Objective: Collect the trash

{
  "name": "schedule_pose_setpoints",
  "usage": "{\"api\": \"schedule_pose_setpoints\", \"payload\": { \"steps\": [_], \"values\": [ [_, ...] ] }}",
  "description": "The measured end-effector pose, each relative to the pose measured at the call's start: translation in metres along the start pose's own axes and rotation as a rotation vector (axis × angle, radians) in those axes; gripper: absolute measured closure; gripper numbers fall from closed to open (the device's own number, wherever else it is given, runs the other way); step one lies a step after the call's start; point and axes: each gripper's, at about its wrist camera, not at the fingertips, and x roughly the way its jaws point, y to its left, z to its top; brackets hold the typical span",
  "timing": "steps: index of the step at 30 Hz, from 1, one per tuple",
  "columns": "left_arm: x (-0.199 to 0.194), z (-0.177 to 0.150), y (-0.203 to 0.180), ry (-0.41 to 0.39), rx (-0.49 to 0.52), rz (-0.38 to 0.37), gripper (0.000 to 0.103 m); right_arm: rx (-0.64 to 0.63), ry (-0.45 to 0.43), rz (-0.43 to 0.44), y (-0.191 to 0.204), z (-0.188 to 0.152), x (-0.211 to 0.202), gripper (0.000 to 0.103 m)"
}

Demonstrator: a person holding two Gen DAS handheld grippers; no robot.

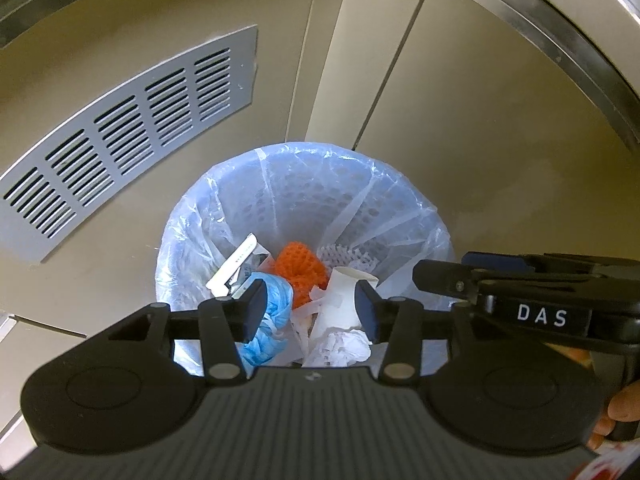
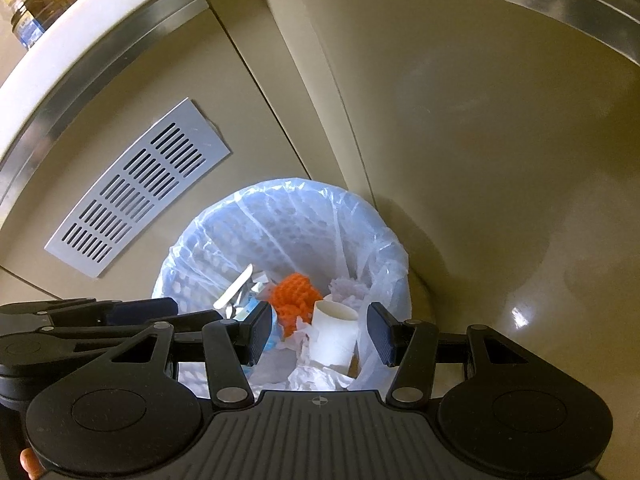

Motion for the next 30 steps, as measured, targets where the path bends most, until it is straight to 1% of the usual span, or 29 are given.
{"api": "schedule_pose_setpoints", "payload": {
  "steps": [9,15,24,27,30],
  "values": [
    [-0.018,0.003,0.004,-0.022,-0.01,0.009,0.059,-0.008,-0.005,-0.001,0.005,0.001,-0.008,0.05],
    [-0.042,0.002,0.007,-0.044,-0.027,0.013,0.059,-0.011,-0.012,0.0,0.011,0.001,-0.023,0.05],
    [-0.103,-0.004,0.01,-0.105,-0.049,0.07,0.058,-0.008,-0.025,0.014,0.021,0.001,-0.069,0.05],
    [-0.128,-0.006,0.008,-0.128,-0.055,0.074,0.058,-0.005,-0.04,0.015,0.03,-0.002,-0.09,0.05],
    [-0.154,-0.007,0.003,-0.151,-0.039,0.087,0.058,-0.015,-0.056,0.013,0.042,-0.006,-0.113,0.05]
  ]
}}
